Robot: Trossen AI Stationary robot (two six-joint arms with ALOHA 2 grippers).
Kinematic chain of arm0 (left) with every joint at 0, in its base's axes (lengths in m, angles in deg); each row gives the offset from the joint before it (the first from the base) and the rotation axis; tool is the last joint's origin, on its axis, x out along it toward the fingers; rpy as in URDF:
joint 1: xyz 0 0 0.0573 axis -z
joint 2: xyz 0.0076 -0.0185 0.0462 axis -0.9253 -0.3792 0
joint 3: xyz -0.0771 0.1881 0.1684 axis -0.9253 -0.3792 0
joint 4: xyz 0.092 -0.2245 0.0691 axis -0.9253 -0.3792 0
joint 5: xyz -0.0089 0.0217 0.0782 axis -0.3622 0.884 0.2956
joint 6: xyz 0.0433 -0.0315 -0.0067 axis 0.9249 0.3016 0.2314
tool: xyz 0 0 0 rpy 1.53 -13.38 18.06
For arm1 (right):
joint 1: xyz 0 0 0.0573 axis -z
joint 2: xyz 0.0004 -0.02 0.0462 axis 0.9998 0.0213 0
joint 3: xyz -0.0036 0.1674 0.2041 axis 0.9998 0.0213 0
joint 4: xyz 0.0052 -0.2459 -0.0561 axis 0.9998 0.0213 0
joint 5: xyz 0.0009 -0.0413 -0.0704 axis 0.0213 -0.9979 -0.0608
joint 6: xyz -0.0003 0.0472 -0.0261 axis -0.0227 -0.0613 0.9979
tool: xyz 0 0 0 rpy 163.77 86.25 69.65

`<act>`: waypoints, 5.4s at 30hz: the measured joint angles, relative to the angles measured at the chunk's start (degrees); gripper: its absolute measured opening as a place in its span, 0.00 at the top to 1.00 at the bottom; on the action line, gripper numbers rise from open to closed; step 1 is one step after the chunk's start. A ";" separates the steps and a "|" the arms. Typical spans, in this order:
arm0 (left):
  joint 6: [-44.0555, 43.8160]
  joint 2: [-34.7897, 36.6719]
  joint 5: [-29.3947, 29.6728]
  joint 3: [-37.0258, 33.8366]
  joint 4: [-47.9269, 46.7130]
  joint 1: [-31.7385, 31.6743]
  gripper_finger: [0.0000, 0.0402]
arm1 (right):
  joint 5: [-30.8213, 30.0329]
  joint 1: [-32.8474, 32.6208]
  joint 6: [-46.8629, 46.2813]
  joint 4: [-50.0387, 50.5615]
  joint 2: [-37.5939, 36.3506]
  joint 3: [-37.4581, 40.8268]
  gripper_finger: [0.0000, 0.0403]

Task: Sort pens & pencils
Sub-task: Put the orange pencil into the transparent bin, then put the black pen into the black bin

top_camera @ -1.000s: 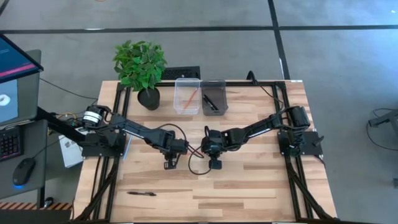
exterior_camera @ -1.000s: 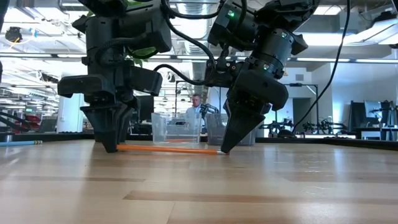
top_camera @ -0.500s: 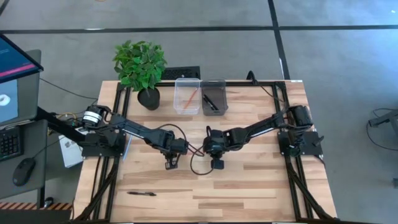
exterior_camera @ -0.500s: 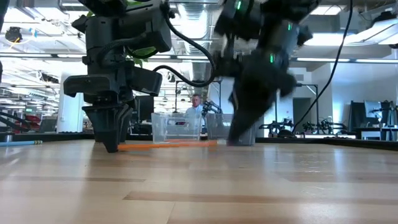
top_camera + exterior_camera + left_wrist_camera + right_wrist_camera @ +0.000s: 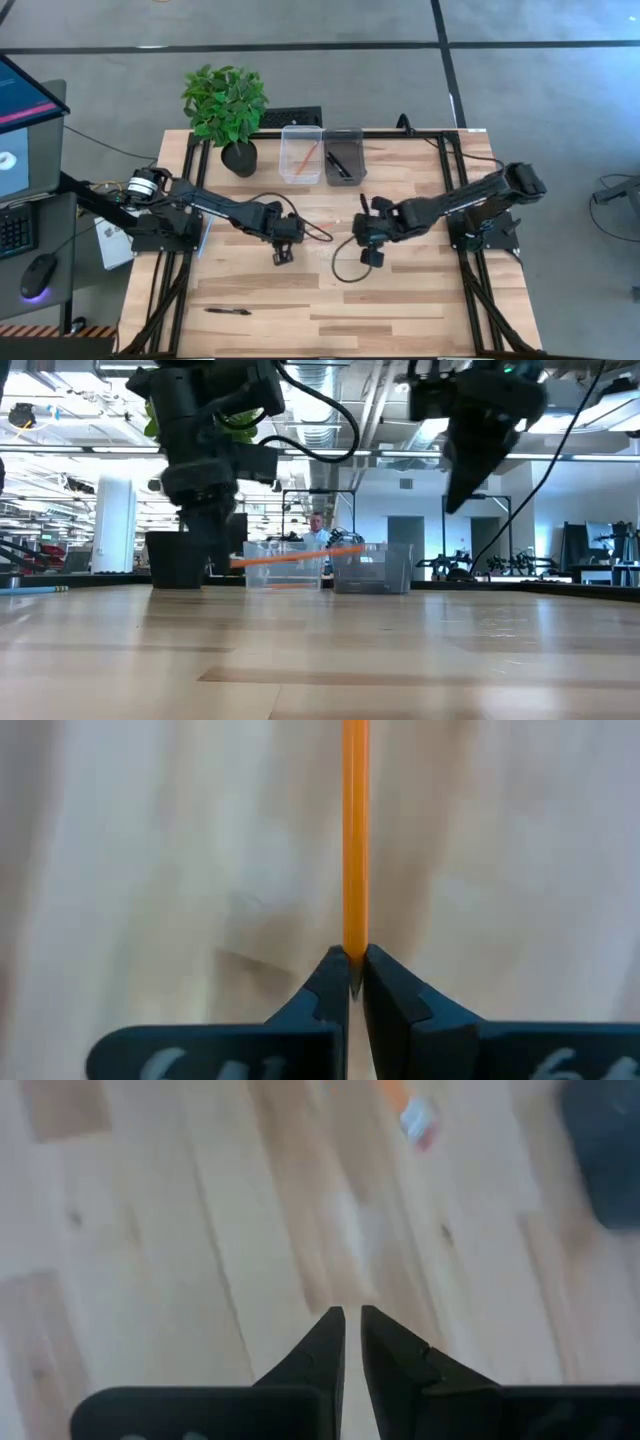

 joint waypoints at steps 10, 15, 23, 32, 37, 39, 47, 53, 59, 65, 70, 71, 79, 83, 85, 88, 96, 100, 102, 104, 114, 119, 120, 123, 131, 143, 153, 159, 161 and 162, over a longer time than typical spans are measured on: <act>-2.12 8.16 7.27 0.11 -0.97 -7.71 1.00 | -13.19 -8.41 -15.52 14.58 -3.93 1.29 0.85; -2.10 10.17 7.31 0.21 0.37 -17.19 1.00 | -13.72 -9.78 -18.60 12.66 -3.82 4.42 0.85; -0.50 9.71 3.46 2.76 7.08 -26.75 1.00 | -13.58 -9.67 -18.72 8.29 -3.78 9.68 0.85; -1.18 3.23 0.75 3.60 7.34 -30.17 1.00 | -13.55 -9.67 -19.13 5.96 -3.80 13.12 0.85; -2.18 -0.21 1.16 3.66 8.06 -31.70 1.00 | -12.32 -9.67 -19.26 5.04 -3.80 14.21 0.85; -2.48 -0.62 0.77 3.71 8.45 -32.09 1.00 | -11.61 -9.69 -19.29 4.58 -3.82 14.33 0.85; -4.08 -0.75 -0.90 4.43 4.13 -33.31 0.98 | -11.38 -9.67 -19.22 4.79 -3.80 14.44 0.85; -4.81 -0.75 -0.92 6.22 1.78 -33.31 0.93 | -11.38 -9.67 -19.16 4.81 -3.82 14.44 0.85; -5.08 -0.75 -2.86 9.78 -2.30 -33.25 0.92 | -11.38 -9.67 -19.17 4.82 -3.81 14.42 0.85; -6.40 -0.75 -3.49 11.68 -7.45 -32.73 0.91 | -11.38 -9.67 -19.18 4.82 -3.82 14.42 0.85; -6.38 -0.75 -3.44 11.68 -9.25 -32.33 0.91 | -11.38 -9.67 -19.16 4.82 -3.82 14.42 0.85; -6.38 -0.75 -3.47 11.68 -9.58 -32.33 0.91 | -11.38 -9.67 -19.16 4.82 -3.82 14.42 0.85; -4.91 -0.38 -3.98 11.68 -9.95 -32.33 0.91 | -11.38 -9.68 -19.17 4.82 -3.81 14.38 0.85; -1.88 1.62 -3.90 11.68 -10.72 -31.56 0.91 | -11.38 -9.67 -19.18 4.90 -3.82 14.38 0.85; -0.72 3.23 -3.93 11.68 -10.77 -30.85 0.91 | -11.41 -9.69 -19.16 4.90 -3.82 14.35 0.85; 2.34 6.90 -4.30 11.68 -11.19 -29.39 0.91 | -11.41 -9.69 -19.18 4.83 -3.82 14.35 0.85; -1.69 20.29 -1.85 11.71 -20.85 -17.20 0.91 | -11.52 -9.69 -18.53 0.07 -3.82 14.35 0.85; -7.73 24.92 1.03 11.71 -24.56 -9.55 0.91 | -12.24 -9.36 -15.88 -2.29 -3.82 14.35 0.85; -13.25 26.08 2.58 11.71 -27.44 -5.90 0.91 | -12.21 -8.92 -14.83 -3.55 -3.82 14.35 0.85; -21.60 26.65 5.61 11.71 -31.43 -2.51 0.91 | -12.19 -8.50 -14.31 -4.52 -3.82 14.35 0.85; -47.43 25.89 13.89 6.20 -53.08 5.03 0.91 | -12.04 -6.54 -11.64 -6.12 -3.82 14.35 0.85; -47.40 25.81 10.83 2.65 -52.05 5.40 0.91 | -12.02 -5.79 -11.05 -7.95 -3.82 14.35 0.85; -47.39 25.78 10.12 2.13 -51.67 5.42 0.91 | -12.02 -5.78 -11.05 -8.15 -3.81 14.35 0.85; -46.82 25.78 8.55 0.73 -51.84 5.44 0.90 | -12.02 -5.78 -10.92 -8.47 -3.82 14.35 0.85; -42.79 25.78 9.12 -0.62 -51.75 5.42 0.89 | -11.99 -5.78 -10.92 -8.47 -3.82 14.35 0.85; -42.40 25.78 4.94 -0.62 -49.53 6.04 0.69 | -11.82 -5.80 -11.00 -8.47 -3.81 14.35 0.85; -41.10 25.78 -2.90 -0.62 -37.74 16.19 0.54 | -11.82 -5.82 -11.07 -8.47 -3.82 14.35 0.85; -36.06 25.78 -5.11 -0.62 -26.45 25.82 0.53 | -11.82 -5.82 -11.12 -8.49 -3.82 14.35 0.85; -35.49 25.78 -4.22 -0.62 -22.05 29.18 0.53 | -11.82 -5.82 -11.14 -8.53 -3.82 14.35 0.85; -35.85 25.78 -3.55 -0.62 -20.09 30.75 0.53 | -11.82 -5.82 -11.14 -8.68 -3.81 14.35 0.85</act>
